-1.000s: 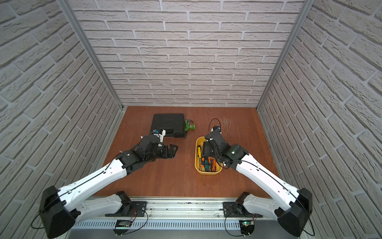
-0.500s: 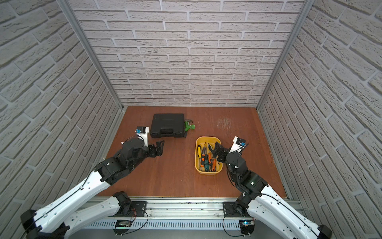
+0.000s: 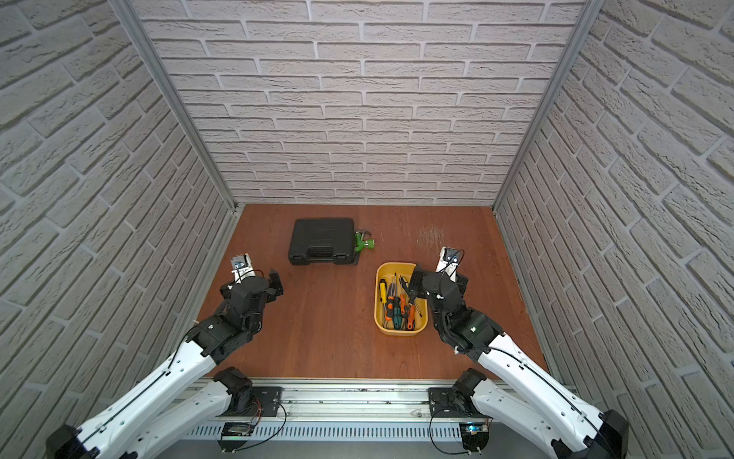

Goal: Put the screwdriver on the desktop into the storage box
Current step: Reset both arms

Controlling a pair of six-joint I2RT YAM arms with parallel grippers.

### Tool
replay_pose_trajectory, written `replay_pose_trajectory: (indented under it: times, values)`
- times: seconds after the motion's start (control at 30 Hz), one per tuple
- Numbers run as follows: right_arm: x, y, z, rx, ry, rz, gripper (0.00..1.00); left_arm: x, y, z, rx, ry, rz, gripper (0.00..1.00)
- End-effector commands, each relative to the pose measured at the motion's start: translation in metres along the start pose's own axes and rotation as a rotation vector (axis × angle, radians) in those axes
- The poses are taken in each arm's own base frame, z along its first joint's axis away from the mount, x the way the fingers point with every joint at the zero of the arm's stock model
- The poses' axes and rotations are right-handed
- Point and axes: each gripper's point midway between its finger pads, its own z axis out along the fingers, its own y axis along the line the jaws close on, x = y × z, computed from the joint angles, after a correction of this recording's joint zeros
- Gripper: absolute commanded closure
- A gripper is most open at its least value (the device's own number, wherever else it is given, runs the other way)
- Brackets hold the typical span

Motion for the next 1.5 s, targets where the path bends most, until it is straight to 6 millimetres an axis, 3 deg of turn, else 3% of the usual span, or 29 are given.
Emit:
replay_pose_trajectory:
  times: [0.0, 0.13, 0.27, 0.37, 0.5, 0.57, 0.7, 0.77, 0.83, 0.9, 1.0, 1.07, 1.17, 1.27, 1.33, 1.4, 1.47]
  values:
    - [-0.014, 0.002, 0.005, 0.013, -0.028, 0.003, 0.01, -0.03, 0.014, 0.012, -0.035, -0.109, -0.044, 0.02]
    - [-0.021, 0.001, 0.009, 0.026, -0.046, 0.036, 0.01, -0.029, 0.032, 0.033, -0.065, -0.069, -0.042, 0.02]
    - [-0.024, -0.013, 0.012, 0.073, -0.064, 0.056, 0.01, -0.025, 0.05, 0.055, -0.105, -0.088, -0.017, 0.02]
    - [-0.025, -0.03, 0.012, 0.134, -0.089, 0.064, 0.01, -0.009, 0.067, 0.078, -0.156, -0.052, -0.018, 0.02]
    - [-0.032, -0.035, 0.02, 0.173, -0.164, -0.094, 0.01, 0.018, 0.084, 0.106, -0.156, -0.051, 0.014, 0.02]
    - [-0.031, -0.048, 0.027, 0.233, -0.18, -0.111, 0.01, 0.033, 0.091, 0.116, -0.153, -0.034, 0.02, 0.02]
    - [-0.029, -0.088, 0.037, 0.355, -0.22, -0.025, 0.01, 0.055, 0.088, 0.137, -0.093, -0.026, 0.02, 0.02]
    - [-0.024, -0.105, 0.043, 0.404, -0.246, -0.003, 0.01, 0.055, 0.082, 0.144, -0.053, -0.045, -0.01, 0.02]
    - [-0.013, -0.121, 0.054, 0.458, -0.225, 0.001, 0.01, 0.06, 0.067, 0.149, -0.016, -0.053, 0.051, 0.02]
    - [0.0, -0.127, 0.07, 0.47, -0.201, -0.037, 0.01, 0.066, 0.039, 0.15, 0.061, -0.064, 0.153, 0.02]
    - [0.013, -0.126, 0.094, 0.429, -0.226, -0.082, 0.01, 0.069, 0.033, 0.151, 0.048, -0.091, 0.178, 0.02]
    - [0.019, -0.118, 0.112, 0.331, -0.266, -0.104, 0.01, 0.07, 0.04, 0.156, 0.032, -0.085, 0.155, 0.02]
    - [0.009, -0.087, 0.124, 0.115, -0.281, -0.138, 0.01, 0.071, 0.035, 0.161, 0.056, -0.054, 0.168, 0.02]
    - [0.007, -0.091, 0.14, 0.105, -0.38, -0.128, 0.01, 0.073, 0.031, 0.164, 0.071, -0.019, 0.186, 0.02]
    - [0.012, -0.092, 0.135, 0.094, -0.427, -0.128, 0.01, 0.072, 0.031, 0.164, 0.07, -0.029, 0.182, 0.02]
    - [0.002, -0.096, 0.112, 0.161, -0.449, -0.143, 0.01, 0.072, 0.032, 0.164, 0.066, -0.027, 0.18, 0.02]
    - [0.005, -0.098, 0.102, 0.199, -0.284, -0.177, 0.01, 0.072, 0.031, 0.165, 0.069, -0.022, 0.181, 0.02]
